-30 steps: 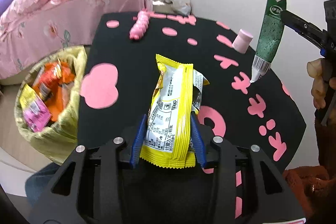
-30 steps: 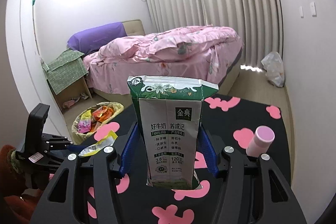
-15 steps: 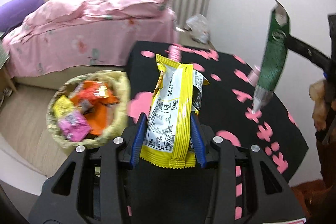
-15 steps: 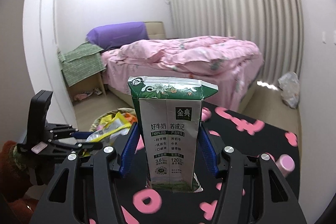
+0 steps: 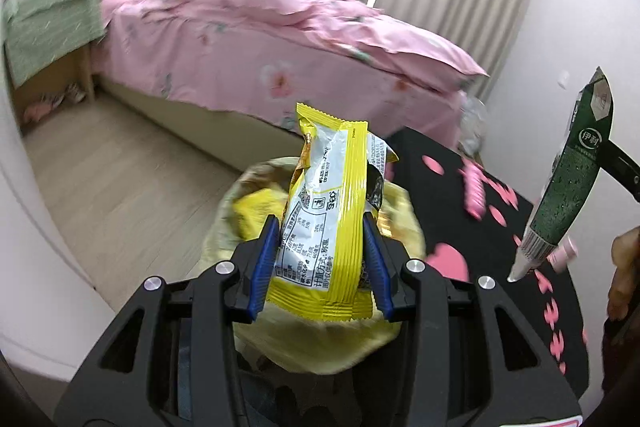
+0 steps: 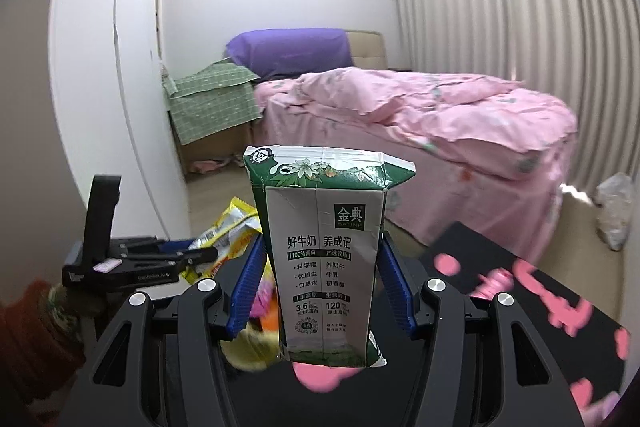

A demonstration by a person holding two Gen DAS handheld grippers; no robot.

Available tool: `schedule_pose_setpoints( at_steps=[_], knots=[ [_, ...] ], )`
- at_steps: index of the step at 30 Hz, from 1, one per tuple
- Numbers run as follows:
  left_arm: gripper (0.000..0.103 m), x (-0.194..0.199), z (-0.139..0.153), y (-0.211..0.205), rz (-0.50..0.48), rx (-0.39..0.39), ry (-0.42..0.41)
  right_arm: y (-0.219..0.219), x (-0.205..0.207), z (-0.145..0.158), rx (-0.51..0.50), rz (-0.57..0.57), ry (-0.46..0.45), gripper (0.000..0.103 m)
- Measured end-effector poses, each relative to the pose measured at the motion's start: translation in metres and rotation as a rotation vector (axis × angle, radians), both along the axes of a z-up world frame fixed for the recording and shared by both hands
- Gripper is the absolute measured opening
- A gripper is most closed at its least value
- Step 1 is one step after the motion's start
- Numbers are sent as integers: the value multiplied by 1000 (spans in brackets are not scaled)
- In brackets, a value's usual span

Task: Collect trash
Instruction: 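Lift and carry the yellow wrapper and milk carton over the trash bag, then open both grippers to drop the wrapper and carton into the bag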

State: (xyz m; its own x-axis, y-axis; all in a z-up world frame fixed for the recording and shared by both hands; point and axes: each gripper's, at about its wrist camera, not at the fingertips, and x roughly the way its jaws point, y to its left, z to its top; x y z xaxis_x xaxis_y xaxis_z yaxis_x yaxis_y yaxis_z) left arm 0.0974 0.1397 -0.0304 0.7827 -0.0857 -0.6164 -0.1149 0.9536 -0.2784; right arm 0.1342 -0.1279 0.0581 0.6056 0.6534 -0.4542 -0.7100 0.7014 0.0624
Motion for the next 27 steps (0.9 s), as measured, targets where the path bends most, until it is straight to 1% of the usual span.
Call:
schedule_pose_setpoints(
  at_steps=[3, 5, 9, 12, 14, 16, 18, 20, 24, 27],
  knots=[
    [39, 11, -14, 21, 24, -38, 24, 37, 26, -10, 8, 32, 27, 53],
    [39, 19, -23, 28, 22, -52, 40, 59, 43, -18, 21, 47, 48, 53],
    [39, 31, -35, 33, -4, -90, 30, 86, 75, -40, 62, 63, 113, 53],
    [39, 44, -50, 29, -26, -122, 60, 104, 94, -71, 8, 67, 168, 53],
    [39, 51, -62, 22, -46, -117, 90, 106, 103, -95, -22, 65, 222, 53],
    [39, 57, -70, 15, -72, -96, 111, 105, 110, -111, -41, 53, 266, 53],
    [38, 65, -79, 8, -90, -69, 129, 105, 115, -123, -56, 46, 299, 53],
    [36, 71, -88, 4, -92, -60, 155, 107, 123, -134, -84, 38, 339, 53],
    [36, 76, -94, 3, -91, -58, 178, 111, 127, -143, -103, 49, 376, 50],
    [36, 77, -95, 3, -88, -62, 174, 115, 126, -144, -127, 57, 373, 50]
  ],
)
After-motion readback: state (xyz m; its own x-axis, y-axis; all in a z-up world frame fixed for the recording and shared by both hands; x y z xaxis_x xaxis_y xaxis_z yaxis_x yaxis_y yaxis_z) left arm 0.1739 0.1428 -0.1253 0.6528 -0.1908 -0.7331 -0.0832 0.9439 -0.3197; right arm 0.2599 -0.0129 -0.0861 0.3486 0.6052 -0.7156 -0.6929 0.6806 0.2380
